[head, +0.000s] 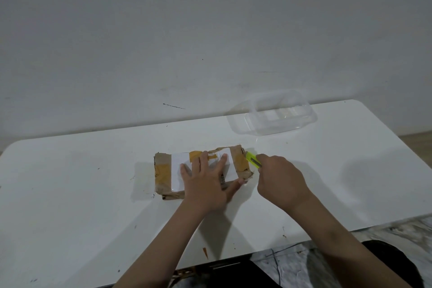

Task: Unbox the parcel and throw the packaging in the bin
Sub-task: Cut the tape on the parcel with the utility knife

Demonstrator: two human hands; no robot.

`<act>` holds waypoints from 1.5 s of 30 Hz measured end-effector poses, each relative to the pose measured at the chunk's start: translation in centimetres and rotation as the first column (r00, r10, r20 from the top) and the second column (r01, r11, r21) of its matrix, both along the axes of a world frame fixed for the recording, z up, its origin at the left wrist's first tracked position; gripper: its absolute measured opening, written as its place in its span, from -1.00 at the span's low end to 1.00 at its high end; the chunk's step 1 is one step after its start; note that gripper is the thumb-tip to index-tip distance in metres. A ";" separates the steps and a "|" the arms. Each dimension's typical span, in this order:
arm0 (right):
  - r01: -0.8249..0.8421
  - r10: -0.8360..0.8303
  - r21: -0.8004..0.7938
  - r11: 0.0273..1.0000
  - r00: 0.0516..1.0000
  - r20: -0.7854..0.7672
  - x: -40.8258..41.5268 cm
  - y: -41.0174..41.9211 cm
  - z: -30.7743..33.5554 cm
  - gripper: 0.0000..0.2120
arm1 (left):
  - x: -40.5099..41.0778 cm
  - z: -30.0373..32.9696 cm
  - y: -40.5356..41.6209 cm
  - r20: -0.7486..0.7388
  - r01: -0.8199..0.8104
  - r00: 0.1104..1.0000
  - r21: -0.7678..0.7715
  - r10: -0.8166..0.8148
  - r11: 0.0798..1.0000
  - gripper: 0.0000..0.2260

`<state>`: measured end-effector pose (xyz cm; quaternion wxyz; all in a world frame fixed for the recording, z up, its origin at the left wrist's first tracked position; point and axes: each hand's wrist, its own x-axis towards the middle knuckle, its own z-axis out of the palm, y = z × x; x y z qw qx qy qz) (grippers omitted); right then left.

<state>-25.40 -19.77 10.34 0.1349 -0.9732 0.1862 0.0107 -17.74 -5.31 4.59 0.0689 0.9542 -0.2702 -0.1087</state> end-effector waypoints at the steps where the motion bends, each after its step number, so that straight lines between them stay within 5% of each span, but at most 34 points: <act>1: -0.006 0.006 -0.002 1.000 1.000 0.002 0.1 0.1 -0.1 -0.80 | 0.0 0.0 0.0 -0.002 0.000 1.000 0.002 0.000 1.000 -0.28; 6: 0.018 -0.043 0.159 0.987 0.987 0.152 -0.4 0.0 -1.4 -0.81 | 0.2 -0.2 -0.1 -0.023 -0.010 1.000 0.008 0.010 1.000 -0.29; 12: 0.154 -0.322 0.570 0.807 0.924 0.207 -1.4 -0.7 -3.3 -0.74 | 0.0 -0.4 -0.2 -0.006 -0.024 1.000 -0.001 0.024 1.000 -0.30; 21: 0.022 -0.160 0.353 0.935 0.916 0.367 -1.8 0.2 -4.2 -0.67 | 0.2 -0.4 -0.2 -0.005 -0.021 1.000 -0.007 0.021 1.000 -0.29; 27: 0.064 -0.098 0.113 0.991 0.943 0.319 0.1 -0.3 -3.4 -0.60 | -0.4 -0.5 -0.1 0.051 -0.009 0.999 0.001 0.009 1.000 -0.31; 35: 0.056 -0.132 0.261 0.964 0.949 0.286 -0.7 -1.7 -0.7 -0.66 | 0.0 -0.3 -0.2 0.019 -0.020 1.000 -0.009 0.020 1.000 -0.29; 45: 0.048 -0.094 0.263 0.963 0.981 0.167 -3.4 -0.6 -1.0 -0.72 | -0.1 -0.5 -0.1 0.038 -0.011 0.999 -0.006 0.011 1.000 -0.26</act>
